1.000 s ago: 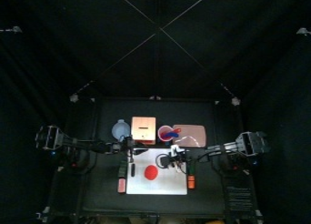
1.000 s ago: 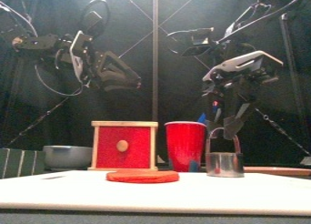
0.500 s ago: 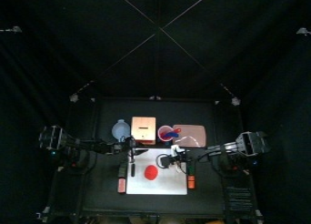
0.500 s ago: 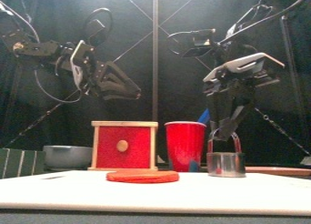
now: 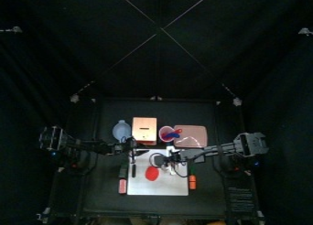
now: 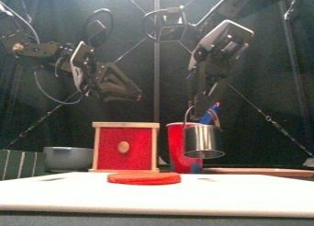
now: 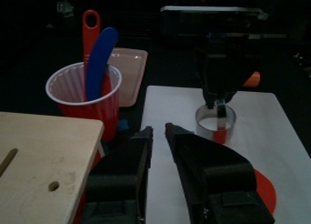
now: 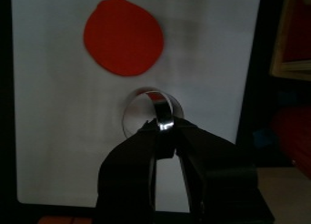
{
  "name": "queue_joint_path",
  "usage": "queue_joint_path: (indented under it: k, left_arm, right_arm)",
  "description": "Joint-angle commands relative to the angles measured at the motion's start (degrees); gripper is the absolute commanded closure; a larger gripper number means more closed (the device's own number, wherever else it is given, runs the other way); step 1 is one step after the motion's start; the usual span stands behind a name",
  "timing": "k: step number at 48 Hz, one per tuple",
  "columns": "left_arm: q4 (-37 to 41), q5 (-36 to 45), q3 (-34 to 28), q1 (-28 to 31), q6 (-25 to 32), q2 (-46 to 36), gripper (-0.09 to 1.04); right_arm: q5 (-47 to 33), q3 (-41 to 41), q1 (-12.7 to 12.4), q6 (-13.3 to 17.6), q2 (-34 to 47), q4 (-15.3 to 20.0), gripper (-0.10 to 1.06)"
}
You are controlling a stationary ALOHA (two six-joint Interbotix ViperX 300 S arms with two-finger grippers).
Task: Get the cutter from the drawer then cut the dough then place the extra dough in the bowl
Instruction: Cut the dough
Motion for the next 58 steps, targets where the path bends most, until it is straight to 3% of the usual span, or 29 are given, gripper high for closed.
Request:
queue_joint_path:
  k: [1,12,18,24,29,41,58]
  left_arm:
    - [0.00,-0.62,-0.35,1.49,0.00,-0.62,0.30]
    - [0.00,-0.62,1.32,5.10,0.00,-1.32,0.30]
    - [0.00,-0.62,2.37,6.33,0.09,-2.02,0.30]
    - [0.00,-0.62,3.16,6.86,0.09,-2.72,0.30]
    - [0.00,-0.62,3.69,6.77,0.00,-2.90,0.30]
    - [0.00,-0.62,3.96,6.86,-0.09,-2.90,0.30]
    - [-0.35,-0.62,4.31,6.94,-0.18,-2.90,0.30]
  right_arm:
    - [0.18,-4.22,0.26,0.09,0.53,0.00,0.43]
    - [0.18,-8.26,0.88,0.79,4.04,-0.35,0.43]
    - [0.18,-10.02,1.49,5.89,5.63,-2.81,0.42]
    - [1.05,-10.99,3.08,12.39,6.42,-9.93,0.42]
    - [2.55,-11.43,4.75,15.03,6.50,-12.66,0.42]
    - [3.16,-13.27,7.21,15.47,7.91,-12.74,0.42]
    - [3.52,-14.59,7.03,15.64,9.49,-16.00,0.42]
